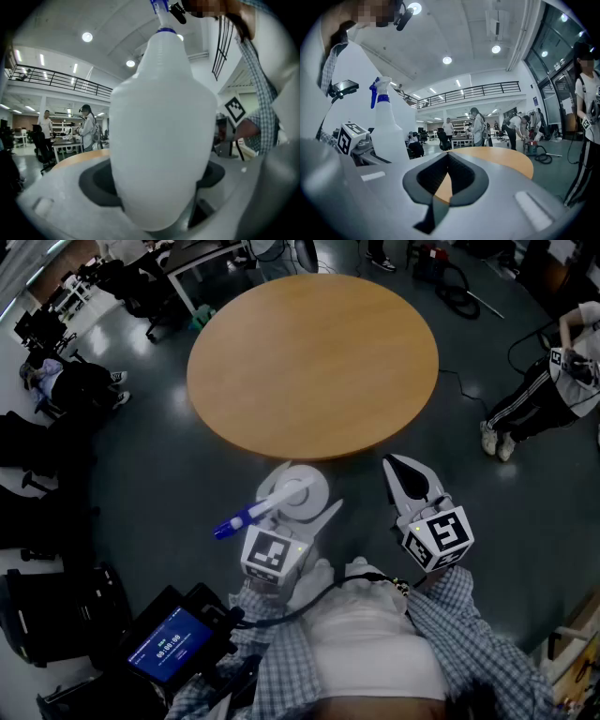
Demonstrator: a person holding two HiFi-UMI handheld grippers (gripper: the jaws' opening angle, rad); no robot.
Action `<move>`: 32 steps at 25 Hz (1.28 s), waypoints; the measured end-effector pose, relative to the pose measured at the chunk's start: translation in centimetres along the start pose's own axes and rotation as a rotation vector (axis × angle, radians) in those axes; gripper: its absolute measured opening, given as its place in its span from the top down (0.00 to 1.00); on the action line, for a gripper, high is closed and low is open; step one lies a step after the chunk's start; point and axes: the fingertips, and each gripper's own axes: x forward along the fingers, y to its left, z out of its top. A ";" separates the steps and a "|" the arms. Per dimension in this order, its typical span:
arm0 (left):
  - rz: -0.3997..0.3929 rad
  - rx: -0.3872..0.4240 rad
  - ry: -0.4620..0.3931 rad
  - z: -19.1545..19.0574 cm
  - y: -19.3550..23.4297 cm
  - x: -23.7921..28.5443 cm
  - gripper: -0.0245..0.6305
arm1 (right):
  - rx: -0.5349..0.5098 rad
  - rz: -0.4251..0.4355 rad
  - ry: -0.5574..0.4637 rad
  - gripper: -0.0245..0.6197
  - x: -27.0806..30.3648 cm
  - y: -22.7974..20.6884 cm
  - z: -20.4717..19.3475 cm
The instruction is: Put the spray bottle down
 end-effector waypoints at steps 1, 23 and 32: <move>0.000 0.000 0.002 -0.1 0.0 0.1 0.30 | 0.003 -0.003 0.000 0.96 -0.1 -0.2 0.0; 0.055 0.005 0.026 0.2 1.4 0.8 0.30 | 0.026 0.037 -0.006 0.96 0.9 -1.1 1.1; 0.126 0.046 0.013 0.4 -1.3 2.2 0.30 | 0.003 0.089 0.005 0.96 -2.9 -3.6 -0.3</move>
